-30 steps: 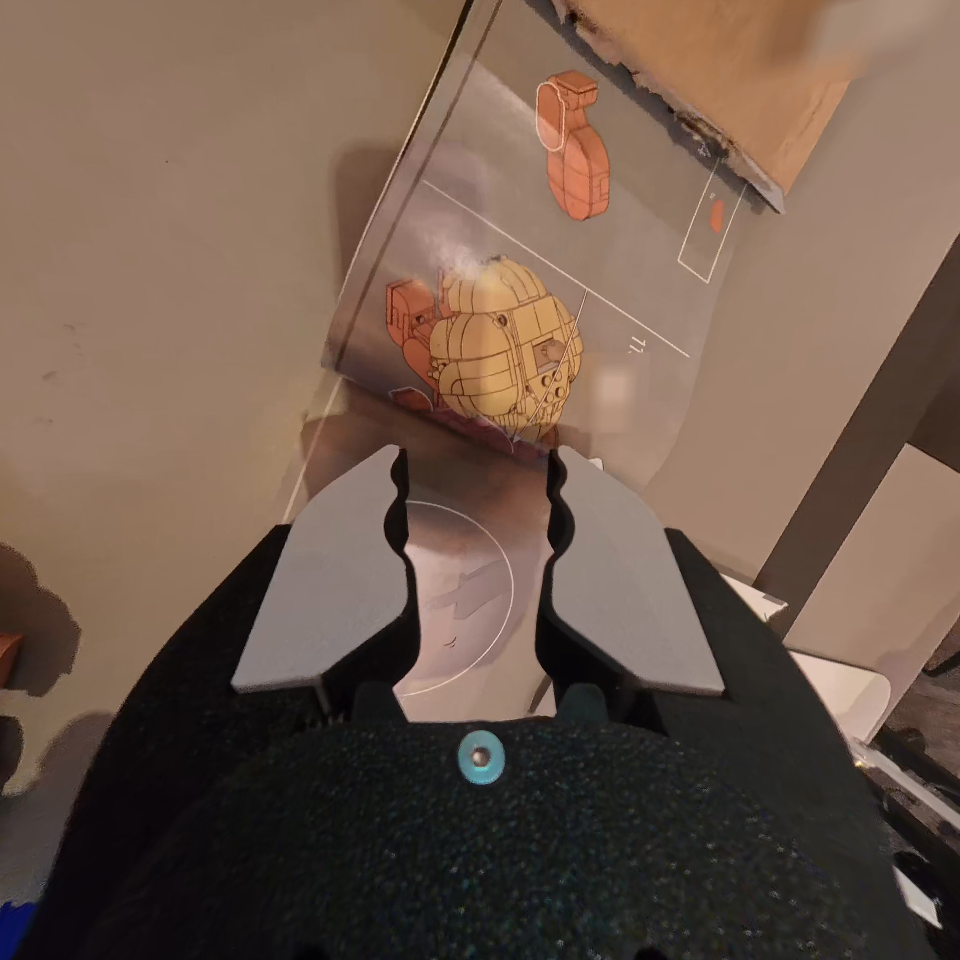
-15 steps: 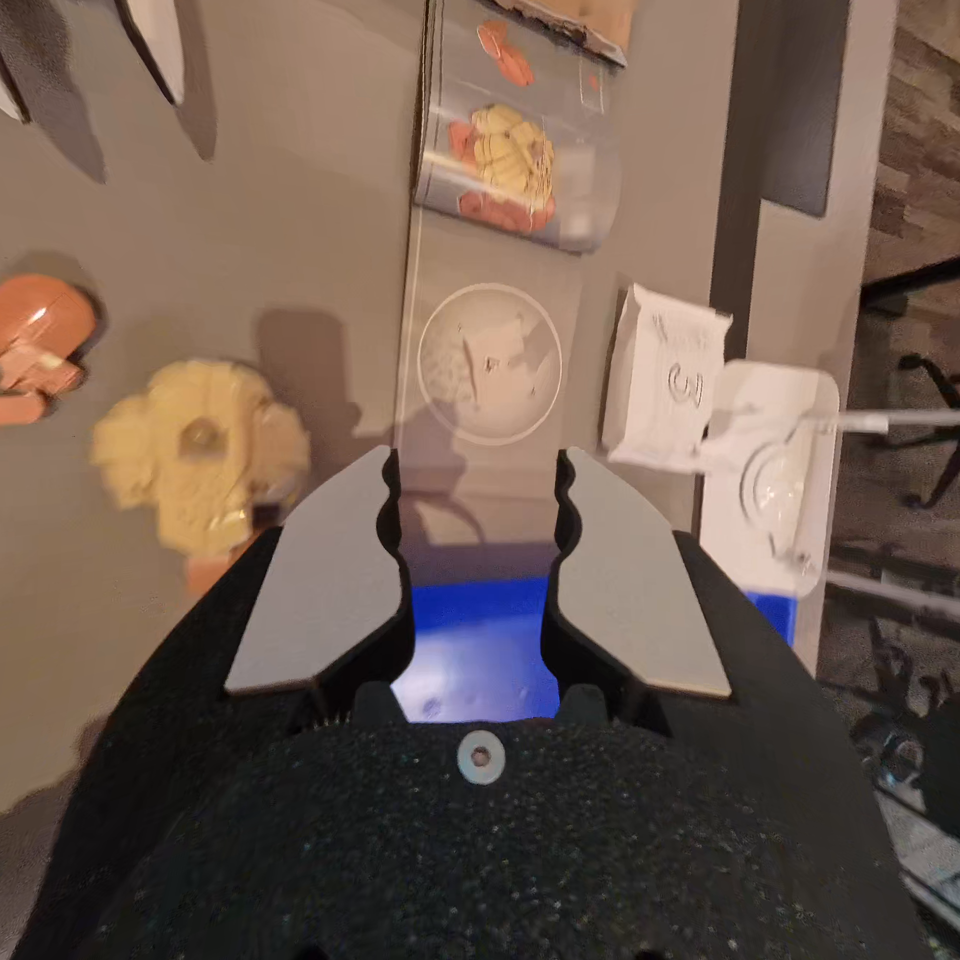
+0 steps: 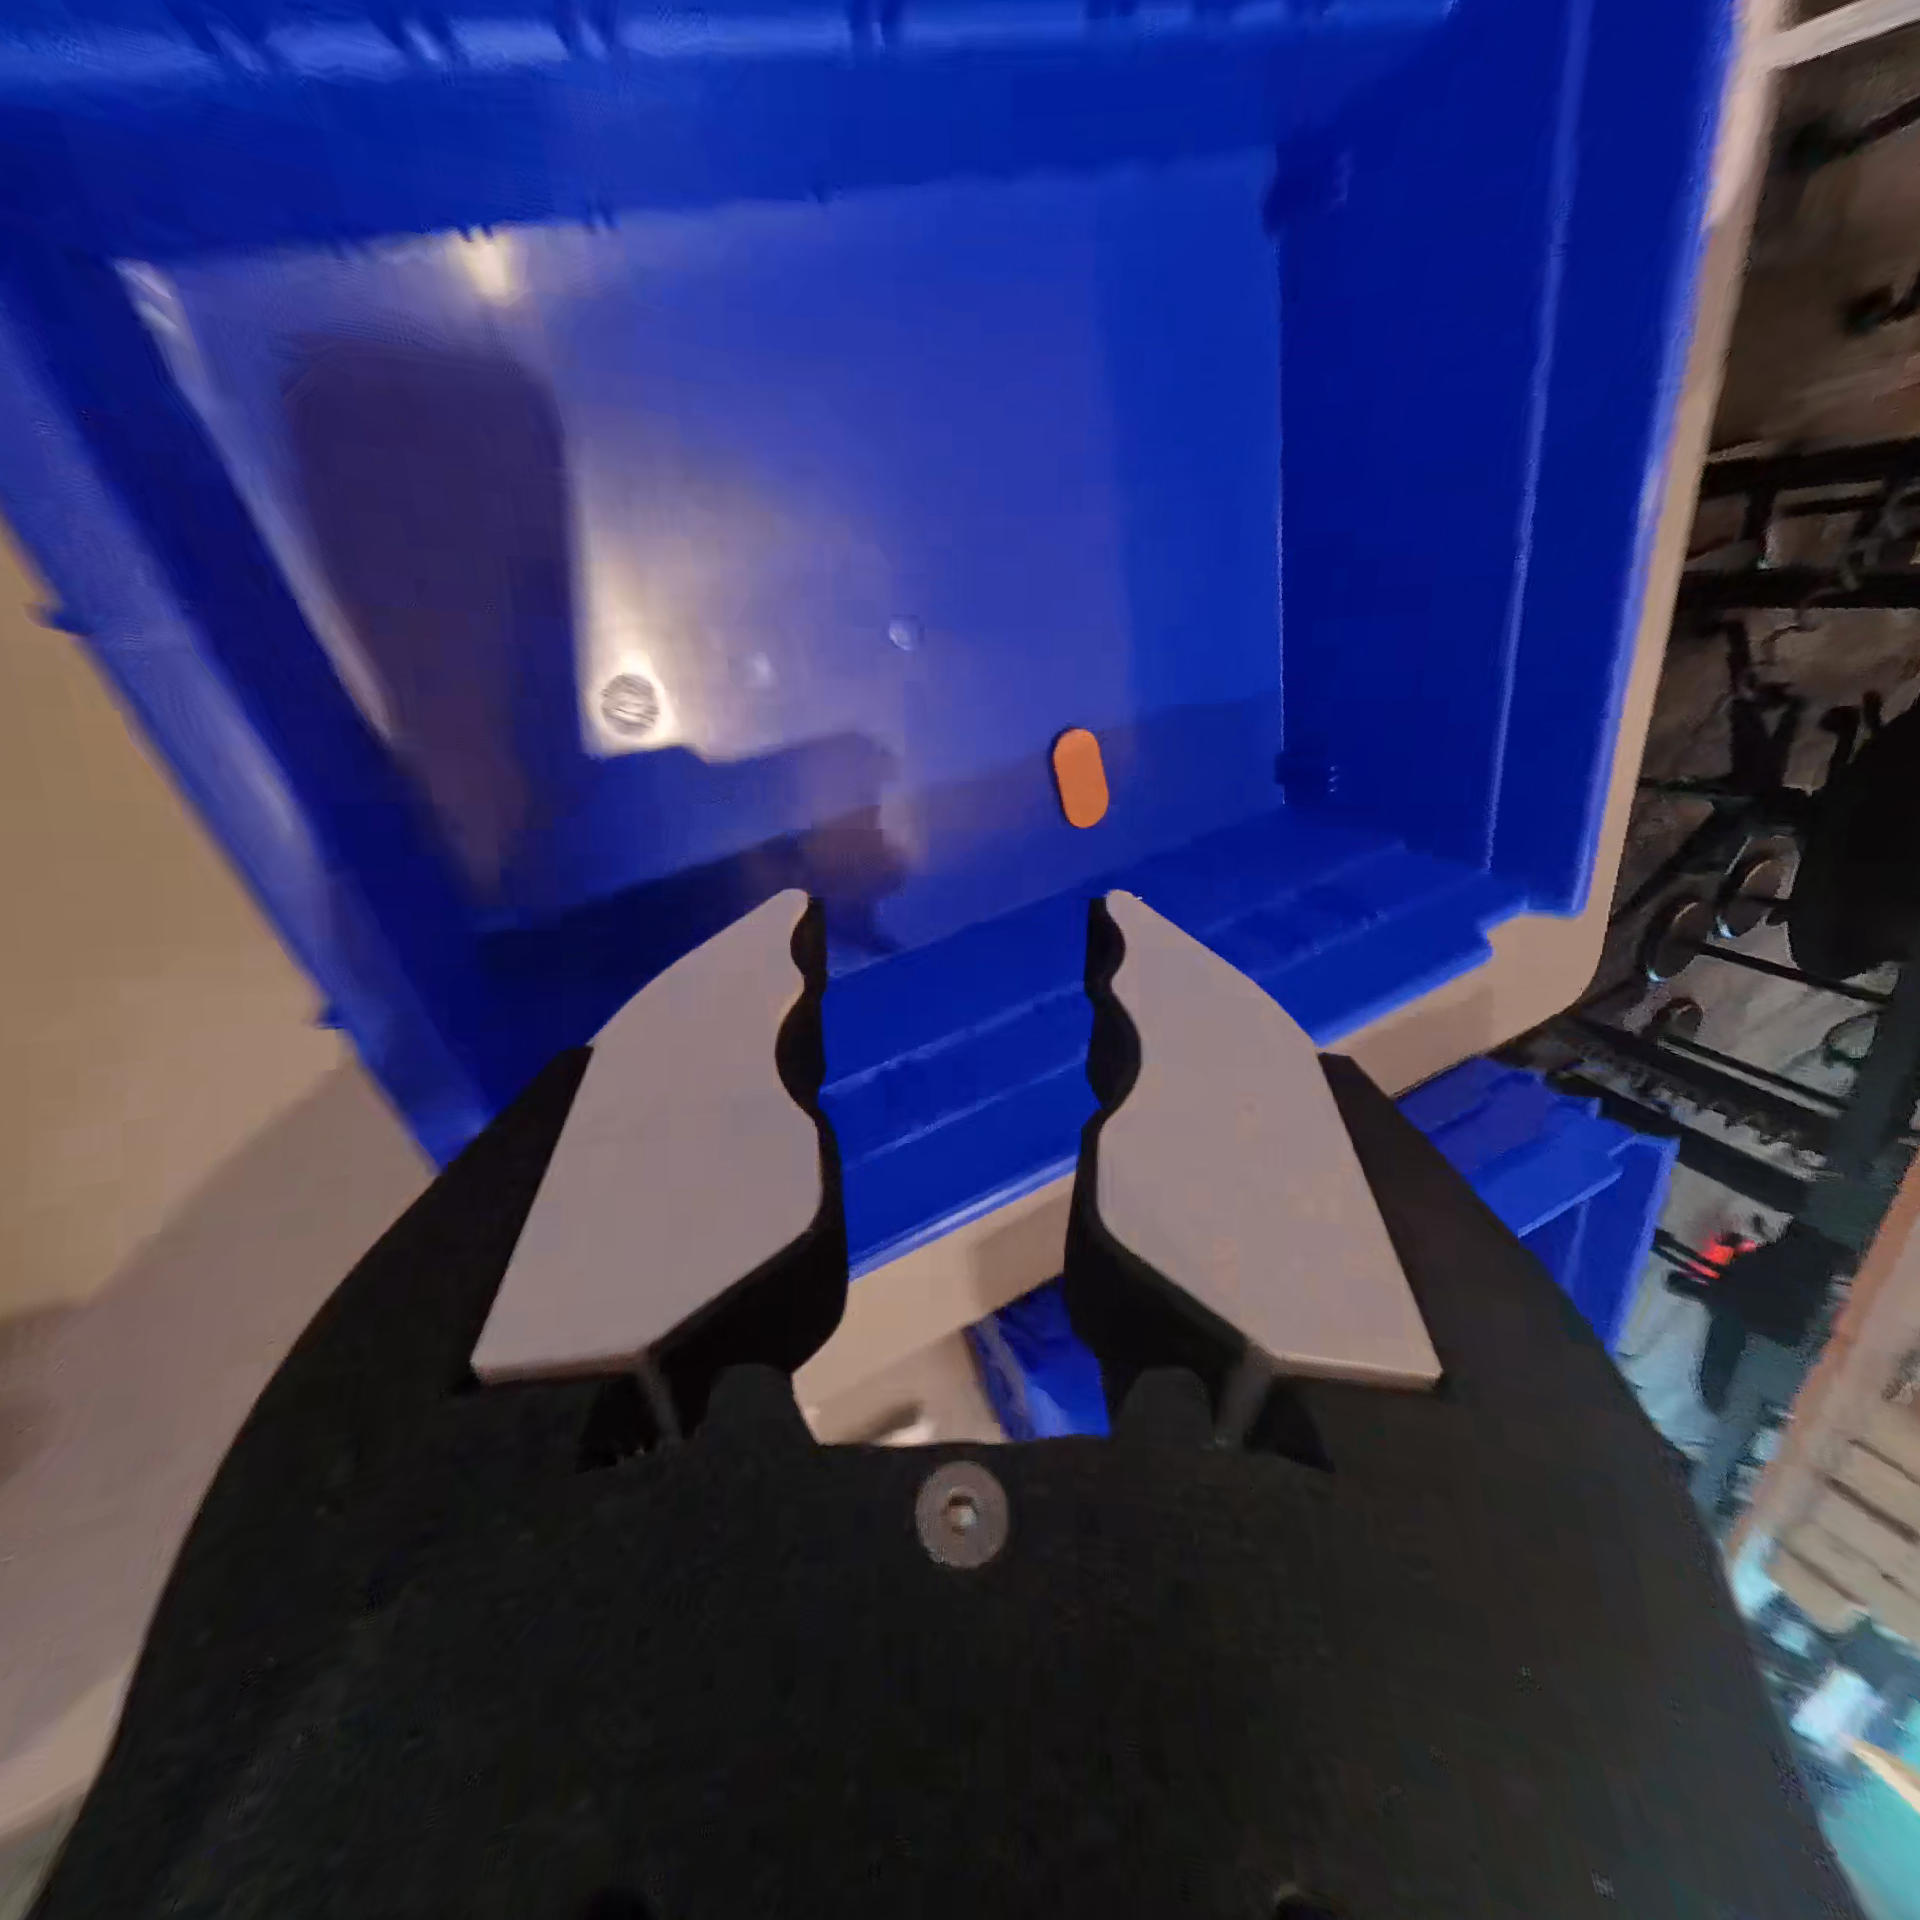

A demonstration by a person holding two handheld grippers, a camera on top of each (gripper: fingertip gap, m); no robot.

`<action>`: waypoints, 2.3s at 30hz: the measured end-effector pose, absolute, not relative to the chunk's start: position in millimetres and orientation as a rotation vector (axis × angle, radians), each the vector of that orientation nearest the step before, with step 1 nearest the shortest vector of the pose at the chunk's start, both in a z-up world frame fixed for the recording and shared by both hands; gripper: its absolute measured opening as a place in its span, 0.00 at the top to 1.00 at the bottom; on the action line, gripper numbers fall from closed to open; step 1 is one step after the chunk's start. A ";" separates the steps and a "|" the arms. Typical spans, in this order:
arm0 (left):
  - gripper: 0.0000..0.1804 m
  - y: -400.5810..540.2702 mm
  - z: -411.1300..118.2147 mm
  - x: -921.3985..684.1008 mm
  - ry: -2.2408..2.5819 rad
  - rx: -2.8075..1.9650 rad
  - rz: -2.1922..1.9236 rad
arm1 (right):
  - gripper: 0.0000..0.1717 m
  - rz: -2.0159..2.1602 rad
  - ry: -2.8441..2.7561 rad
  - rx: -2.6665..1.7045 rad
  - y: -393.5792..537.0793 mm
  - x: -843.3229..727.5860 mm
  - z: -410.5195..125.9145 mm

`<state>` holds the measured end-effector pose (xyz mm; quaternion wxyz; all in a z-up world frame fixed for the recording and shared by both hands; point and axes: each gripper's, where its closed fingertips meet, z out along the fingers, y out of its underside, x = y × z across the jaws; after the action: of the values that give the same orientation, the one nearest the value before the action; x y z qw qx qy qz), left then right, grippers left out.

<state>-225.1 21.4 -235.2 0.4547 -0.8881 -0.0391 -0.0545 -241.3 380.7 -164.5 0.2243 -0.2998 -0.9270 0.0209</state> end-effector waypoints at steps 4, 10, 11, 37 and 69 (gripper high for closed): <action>0.71 27.6 -243.6 -228.5 -0.109 -2.217 -0.139 | 0.72 -0.277 -2.807 -0.664 404.9 -278.9 -206.8; 0.73 26.7 -241.8 -226.1 -0.088 -2.200 -0.158 | 0.73 -0.560 -3.029 -0.674 431.2 -297.6 -246.5; 0.73 26.3 -239.6 -226.3 -0.092 -2.185 -0.166 | 0.73 -0.559 -3.043 -0.677 430.9 -299.2 -249.5; 0.76 -4.3 -221.3 -227.8 -0.171 -2.058 -0.124 | 0.90 -0.442 -2.968 -0.791 418.8 -310.3 -250.7; 0.76 3.7 -230.5 -138.9 -0.228 -2.111 -0.102 | 0.91 0.892 -2.755 -0.702 76.5 -100.8 -252.6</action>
<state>-138.9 3.7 -230.5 0.4862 -0.8678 -0.0939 -0.0418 -100.8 76.5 -252.6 0.0809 -0.2349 -0.9215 0.2985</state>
